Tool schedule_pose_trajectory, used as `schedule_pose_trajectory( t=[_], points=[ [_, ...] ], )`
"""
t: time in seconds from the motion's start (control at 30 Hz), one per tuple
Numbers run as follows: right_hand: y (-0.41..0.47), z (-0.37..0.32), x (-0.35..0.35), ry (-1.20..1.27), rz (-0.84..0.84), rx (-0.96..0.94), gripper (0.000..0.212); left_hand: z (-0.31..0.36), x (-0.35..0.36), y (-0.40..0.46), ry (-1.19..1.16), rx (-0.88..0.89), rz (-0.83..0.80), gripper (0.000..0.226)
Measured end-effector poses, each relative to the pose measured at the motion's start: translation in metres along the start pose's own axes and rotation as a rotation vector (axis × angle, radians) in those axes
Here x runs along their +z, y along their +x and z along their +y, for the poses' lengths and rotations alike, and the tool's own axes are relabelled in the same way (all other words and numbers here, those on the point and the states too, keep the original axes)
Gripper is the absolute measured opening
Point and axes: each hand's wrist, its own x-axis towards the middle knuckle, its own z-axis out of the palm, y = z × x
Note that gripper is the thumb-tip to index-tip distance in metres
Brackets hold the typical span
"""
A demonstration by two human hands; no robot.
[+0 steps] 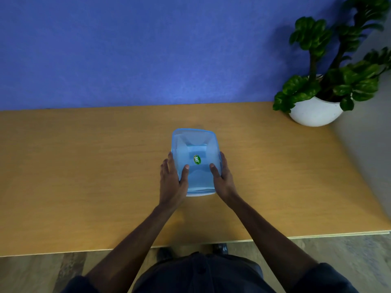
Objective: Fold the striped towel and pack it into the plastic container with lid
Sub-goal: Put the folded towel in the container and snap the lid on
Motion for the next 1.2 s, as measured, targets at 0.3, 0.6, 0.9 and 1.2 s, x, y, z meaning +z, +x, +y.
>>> schedule_pose_trajectory(
  t=[0.3, 0.6, 0.9, 1.2],
  points=[
    [0.001, -0.005, 0.009, -0.111, 0.031, -0.068, 0.079, -0.010, -0.001, 0.007, -0.012, -0.014, -0.042, 0.063],
    [0.001, -0.008, 0.015, -0.115, 0.067, -0.082, 0.076, -0.022, 0.003, 0.008, -0.230, -0.052, 0.097, 0.051],
    [-0.004, -0.004, 0.011, -0.048, 0.051, -0.075, 0.071, -0.019, 0.010, -0.010, -0.229, 0.016, 0.171, 0.040],
    [-0.003, -0.006, 0.014, -0.103, 0.081, -0.098, 0.069, -0.025, 0.013, -0.008, -0.197, 0.013, 0.143, 0.032]
  ],
)
